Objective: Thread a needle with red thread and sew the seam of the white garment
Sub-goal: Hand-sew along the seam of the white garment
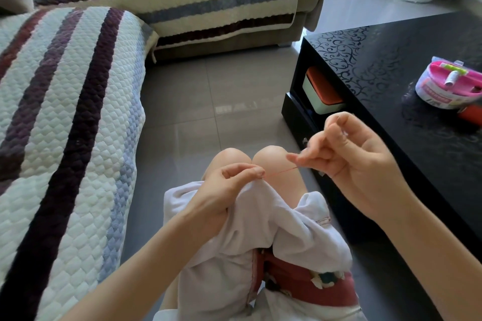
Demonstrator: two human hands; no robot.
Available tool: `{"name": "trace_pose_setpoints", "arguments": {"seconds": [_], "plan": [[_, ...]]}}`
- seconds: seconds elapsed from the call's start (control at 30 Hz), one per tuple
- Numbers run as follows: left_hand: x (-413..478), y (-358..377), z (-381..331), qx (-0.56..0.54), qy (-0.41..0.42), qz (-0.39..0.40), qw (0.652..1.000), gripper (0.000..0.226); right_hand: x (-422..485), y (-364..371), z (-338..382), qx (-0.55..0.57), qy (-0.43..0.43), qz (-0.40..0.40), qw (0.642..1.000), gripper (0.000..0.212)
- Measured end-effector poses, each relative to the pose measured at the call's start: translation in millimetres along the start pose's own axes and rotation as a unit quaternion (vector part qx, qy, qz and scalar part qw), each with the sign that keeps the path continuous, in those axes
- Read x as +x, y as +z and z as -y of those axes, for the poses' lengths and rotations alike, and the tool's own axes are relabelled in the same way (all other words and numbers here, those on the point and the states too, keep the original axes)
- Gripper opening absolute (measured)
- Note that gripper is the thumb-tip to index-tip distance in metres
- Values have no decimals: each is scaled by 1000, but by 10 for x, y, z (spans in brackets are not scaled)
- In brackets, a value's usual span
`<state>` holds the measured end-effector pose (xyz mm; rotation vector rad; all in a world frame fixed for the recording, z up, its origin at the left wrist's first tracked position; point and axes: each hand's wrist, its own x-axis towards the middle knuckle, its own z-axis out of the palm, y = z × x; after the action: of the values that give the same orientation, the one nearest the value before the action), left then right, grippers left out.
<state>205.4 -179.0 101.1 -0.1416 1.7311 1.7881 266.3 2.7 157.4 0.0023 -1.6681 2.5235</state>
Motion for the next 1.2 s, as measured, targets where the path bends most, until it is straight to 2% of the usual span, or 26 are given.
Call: {"name": "trace_pose_setpoints", "arguments": {"seconds": [0.17, 0.23, 0.33, 0.5, 0.63, 0.73, 0.8, 0.9, 1.0, 1.03, 1.13, 1.2], "plan": [[117, 19, -278, -80, -63, 62, 993, 15, 96, -127, 149, -12, -7, -22, 1000, 10], [140, -26, -474, -90, -60, 85, 991, 8, 134, -174, 160, -50, -25, -31, 998, 11], [131, -84, -799, -73, 0, 145, 987, 8, 204, -215, 135, -131, -49, -44, 989, 13], [75, -61, -1159, 66, 121, 224, 965, 12, 321, -158, -71, -249, -33, -13, 968, 10], [37, 21, -1246, 121, 170, 240, 948, 14, 360, 0, -222, -296, -19, 53, 954, 8], [38, 50, -1242, 118, 177, 244, 946, 12, 337, 101, -263, -270, -21, 93, 958, 6], [69, 38, -1222, 120, 179, 226, 950, 12, 311, 170, -272, -244, -48, 98, 964, 16], [144, 2, -1153, 126, 169, 170, 963, 6, 288, 232, -242, -202, -110, 62, 971, 24], [178, -24, -1008, 156, 151, 111, 970, 5, 290, 227, -128, -212, -150, 14, 966, 9], [177, -29, -937, 169, 143, 109, 969, 7, 290, 210, -82, -226, -156, -10, 961, 3], [111, -47, -671, 207, 87, 153, 962, 30, 285, 108, 22, -241, -158, -61, 956, 11], [44, -50, -466, 283, 69, 171, 941, 38, 286, 44, 95, -250, -152, -69, 954, 10]]}}
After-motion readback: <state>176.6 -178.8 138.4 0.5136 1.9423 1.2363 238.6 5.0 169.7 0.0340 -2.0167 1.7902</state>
